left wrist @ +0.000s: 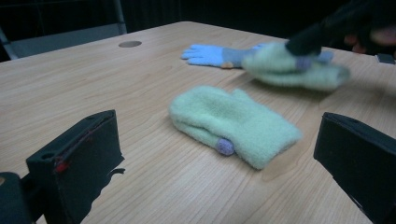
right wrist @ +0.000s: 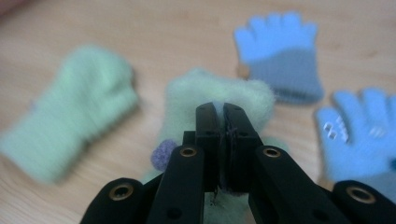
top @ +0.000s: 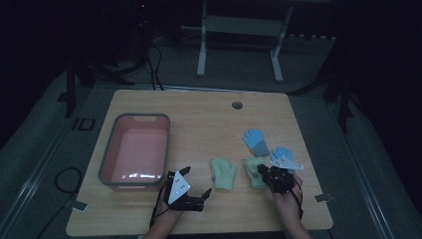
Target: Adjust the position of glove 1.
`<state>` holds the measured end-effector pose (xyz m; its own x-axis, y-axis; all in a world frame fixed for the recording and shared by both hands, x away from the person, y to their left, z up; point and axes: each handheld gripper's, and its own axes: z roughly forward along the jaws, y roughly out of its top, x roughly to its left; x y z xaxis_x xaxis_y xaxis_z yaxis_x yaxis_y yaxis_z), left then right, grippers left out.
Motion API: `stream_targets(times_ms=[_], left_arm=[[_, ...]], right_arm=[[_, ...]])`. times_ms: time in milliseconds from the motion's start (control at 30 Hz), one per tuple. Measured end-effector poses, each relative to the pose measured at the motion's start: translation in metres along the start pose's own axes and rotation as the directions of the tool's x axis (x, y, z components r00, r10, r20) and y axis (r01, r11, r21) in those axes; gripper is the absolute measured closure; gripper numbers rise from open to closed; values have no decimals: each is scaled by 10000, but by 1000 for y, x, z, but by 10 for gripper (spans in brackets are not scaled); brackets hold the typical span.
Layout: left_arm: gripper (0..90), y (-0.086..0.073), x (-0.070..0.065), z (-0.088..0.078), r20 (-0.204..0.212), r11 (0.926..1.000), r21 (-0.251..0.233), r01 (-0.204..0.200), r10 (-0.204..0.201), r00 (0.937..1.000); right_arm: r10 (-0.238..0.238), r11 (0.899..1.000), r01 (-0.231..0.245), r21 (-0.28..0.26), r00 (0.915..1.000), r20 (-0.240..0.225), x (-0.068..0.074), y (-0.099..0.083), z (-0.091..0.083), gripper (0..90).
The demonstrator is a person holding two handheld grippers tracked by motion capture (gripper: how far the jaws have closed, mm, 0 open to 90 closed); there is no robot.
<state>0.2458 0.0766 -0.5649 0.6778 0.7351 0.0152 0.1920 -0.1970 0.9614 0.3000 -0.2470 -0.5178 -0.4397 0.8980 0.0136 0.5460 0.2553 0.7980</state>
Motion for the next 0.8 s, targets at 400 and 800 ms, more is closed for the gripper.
stream_targets(times_ms=[400,800], left_arm=[[11,0,0,0,-148,10000,35,16,-16,9999],[11,-1,2,-2,-160,9996,-167,246,-249,9996]], right_arm=[[69,9943,-67,-1060,10000,17,55,46,-16,861],[96,9996,-107,-267,9992,-399,101,31,25,861]])
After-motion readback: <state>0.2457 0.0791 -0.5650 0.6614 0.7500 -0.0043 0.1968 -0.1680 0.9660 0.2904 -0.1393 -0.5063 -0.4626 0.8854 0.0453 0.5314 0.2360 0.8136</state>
